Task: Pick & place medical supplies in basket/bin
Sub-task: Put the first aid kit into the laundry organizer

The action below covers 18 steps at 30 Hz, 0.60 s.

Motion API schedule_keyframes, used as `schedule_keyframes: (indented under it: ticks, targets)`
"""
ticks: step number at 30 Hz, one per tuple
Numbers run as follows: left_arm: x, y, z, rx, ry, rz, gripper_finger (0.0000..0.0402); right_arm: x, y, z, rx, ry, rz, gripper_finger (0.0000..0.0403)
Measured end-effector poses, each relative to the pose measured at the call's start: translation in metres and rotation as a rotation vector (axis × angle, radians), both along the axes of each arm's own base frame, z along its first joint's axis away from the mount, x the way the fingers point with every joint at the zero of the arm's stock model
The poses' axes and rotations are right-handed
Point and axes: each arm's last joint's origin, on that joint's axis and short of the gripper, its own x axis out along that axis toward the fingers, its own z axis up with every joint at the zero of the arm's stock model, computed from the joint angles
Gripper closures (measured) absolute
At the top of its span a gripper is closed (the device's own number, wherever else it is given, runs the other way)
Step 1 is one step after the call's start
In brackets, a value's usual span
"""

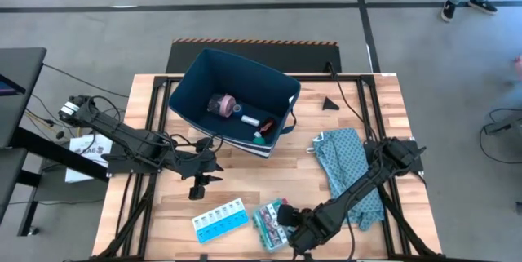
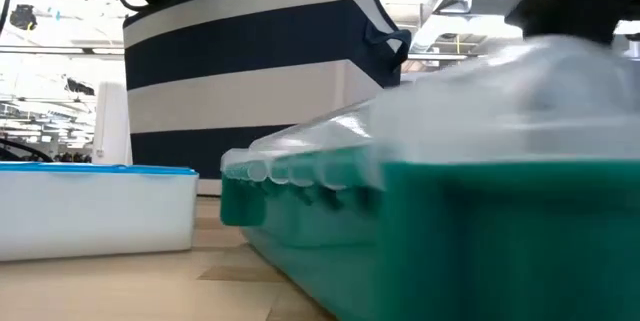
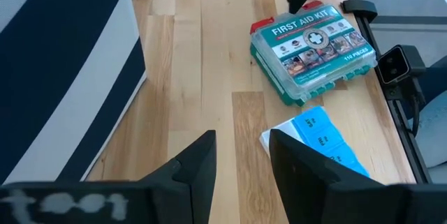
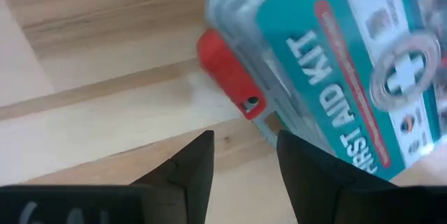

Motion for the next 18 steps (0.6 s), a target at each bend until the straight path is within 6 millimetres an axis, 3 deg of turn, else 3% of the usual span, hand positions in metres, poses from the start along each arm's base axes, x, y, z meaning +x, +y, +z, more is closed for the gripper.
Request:
schedule_keyframes:
  ticks: [6, 10, 18]
  targets:
    - [0.0, 0.0, 0.0, 0.0, 0.002, 0.0, 0.028, 0.003, 0.01, -0.016, 0.006, 0.013, 0.139, 0.0253]
    - [0.0, 0.0, 0.0, 0.006, 0.003, -0.005, 0.028, 0.006, 0.015, -0.016, -0.025, -0.064, 0.176, 0.0253]
    - [0.0, 0.0, 0.0, 0.009, -0.001, -0.007, 0.028, 0.02, 0.003, -0.016, 0.106, -0.091, -0.171, 0.0253]
